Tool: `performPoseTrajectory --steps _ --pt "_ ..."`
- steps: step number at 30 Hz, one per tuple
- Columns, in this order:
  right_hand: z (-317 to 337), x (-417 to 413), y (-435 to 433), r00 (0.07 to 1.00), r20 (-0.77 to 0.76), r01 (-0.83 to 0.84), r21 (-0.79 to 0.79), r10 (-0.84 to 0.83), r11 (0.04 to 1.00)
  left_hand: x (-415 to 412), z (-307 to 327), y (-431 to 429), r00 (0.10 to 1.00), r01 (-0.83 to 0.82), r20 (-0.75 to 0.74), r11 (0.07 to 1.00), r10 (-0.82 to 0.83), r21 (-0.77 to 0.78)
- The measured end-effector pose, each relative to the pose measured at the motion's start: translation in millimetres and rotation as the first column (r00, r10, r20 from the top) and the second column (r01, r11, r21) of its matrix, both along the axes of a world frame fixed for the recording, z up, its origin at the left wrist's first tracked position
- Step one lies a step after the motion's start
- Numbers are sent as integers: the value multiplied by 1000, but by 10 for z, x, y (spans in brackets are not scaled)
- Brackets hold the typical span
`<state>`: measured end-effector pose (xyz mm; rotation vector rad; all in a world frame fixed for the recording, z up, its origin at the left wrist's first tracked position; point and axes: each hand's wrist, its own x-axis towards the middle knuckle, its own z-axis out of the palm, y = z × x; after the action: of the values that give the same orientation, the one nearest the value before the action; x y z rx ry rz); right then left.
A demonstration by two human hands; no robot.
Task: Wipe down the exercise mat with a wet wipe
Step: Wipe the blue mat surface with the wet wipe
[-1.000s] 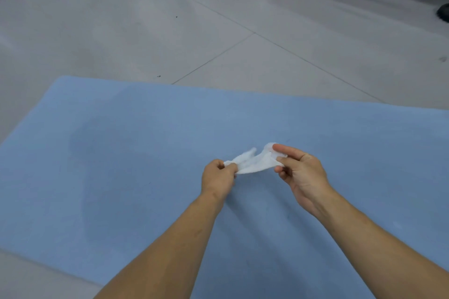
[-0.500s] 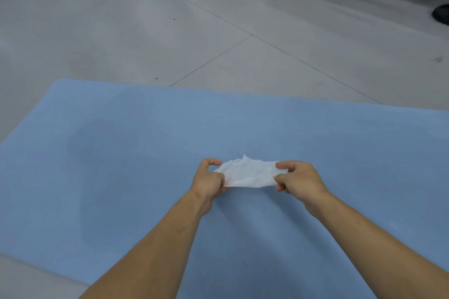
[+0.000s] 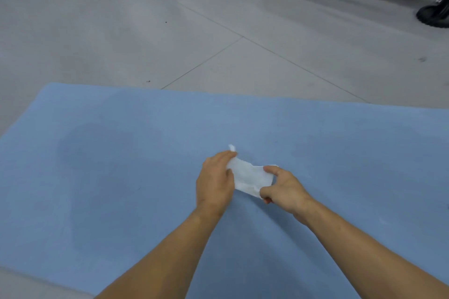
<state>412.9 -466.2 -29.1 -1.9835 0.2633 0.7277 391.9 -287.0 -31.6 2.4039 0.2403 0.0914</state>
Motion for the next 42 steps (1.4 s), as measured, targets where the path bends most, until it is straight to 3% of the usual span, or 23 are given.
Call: performPoseTrajectory --steps 2,3,4,6,10,14,18,22,27,31,38,42 --pt "-13 -26 0 998 54 -19 42 17 999 -69 -3 -92 925 358 43 904 -378 234" --pt "-34 -44 -12 997 75 -28 83 22 996 -104 -27 -138 863 489 -6 832 -505 260" --pt "-68 -61 -34 995 89 -47 119 36 992 -147 -55 -180 813 579 -93 782 -575 229" --pt "-148 -102 -101 987 121 -124 118 109 985 -228 -147 -218 771 623 -247 775 -587 104" --pt "-305 -144 -212 959 162 -229 -29 231 973 -325 -226 -208 826 521 -226 852 -516 -40" --pt "-371 -151 -250 932 231 -244 -170 280 955 -190 -224 -278 958 201 -197 978 -207 -47" --pt "-418 -169 -320 915 240 -273 -226 325 935 -22 -223 -400 915 84 -395 996 -83 -15" --pt "-435 -163 -364 901 269 -304 -164 339 938 66 -282 -495 894 55 -443 998 -64 -32" --pt "-427 -127 -366 915 293 -249 -135 278 959 160 -314 -443 932 -54 -362 988 -2 -142" --pt "-440 -82 -332 922 322 -134 -260 217 956 306 -280 -202 970 -124 -228 980 86 -154" --pt "-482 103 -17 776 358 -298 -518 520 802 453 -327 410 976 -209 -87 972 200 -106" --pt "-535 253 214 718 341 -328 -603 607 727 467 -394 612 990 -139 -40 990 139 -17"
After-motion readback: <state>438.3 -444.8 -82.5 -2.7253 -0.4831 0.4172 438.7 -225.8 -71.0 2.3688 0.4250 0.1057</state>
